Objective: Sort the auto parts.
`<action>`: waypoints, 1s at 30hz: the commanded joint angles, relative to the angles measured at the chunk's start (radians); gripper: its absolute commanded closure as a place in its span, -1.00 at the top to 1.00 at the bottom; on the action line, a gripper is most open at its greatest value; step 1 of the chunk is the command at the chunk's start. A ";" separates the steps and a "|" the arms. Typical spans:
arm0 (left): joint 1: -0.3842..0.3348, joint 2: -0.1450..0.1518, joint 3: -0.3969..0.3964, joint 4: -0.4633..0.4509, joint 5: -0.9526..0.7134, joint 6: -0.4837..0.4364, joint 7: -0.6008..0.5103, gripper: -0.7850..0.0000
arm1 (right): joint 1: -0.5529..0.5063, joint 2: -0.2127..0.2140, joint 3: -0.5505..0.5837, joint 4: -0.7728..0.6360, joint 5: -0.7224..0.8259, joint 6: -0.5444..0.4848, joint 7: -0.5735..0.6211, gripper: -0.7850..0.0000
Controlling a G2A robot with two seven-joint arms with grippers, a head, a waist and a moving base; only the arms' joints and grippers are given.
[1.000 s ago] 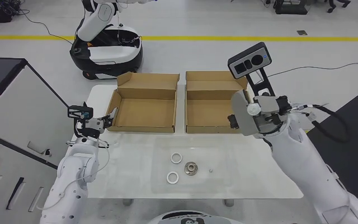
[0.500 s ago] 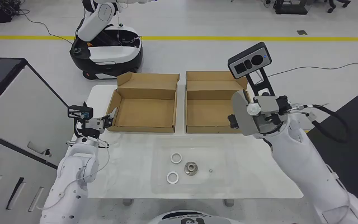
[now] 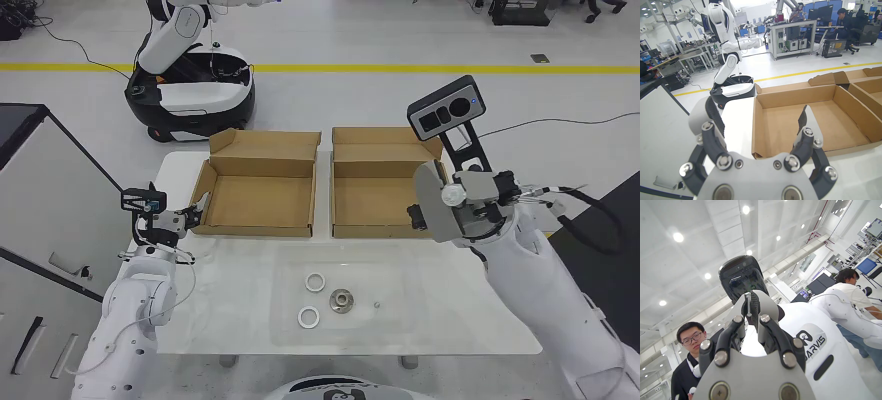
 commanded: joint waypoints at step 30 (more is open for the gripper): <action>0.000 0.000 0.000 0.000 0.000 0.000 0.000 1.00 | 0.004 0.123 0.261 0.049 -1.222 0.793 -0.248 -1.00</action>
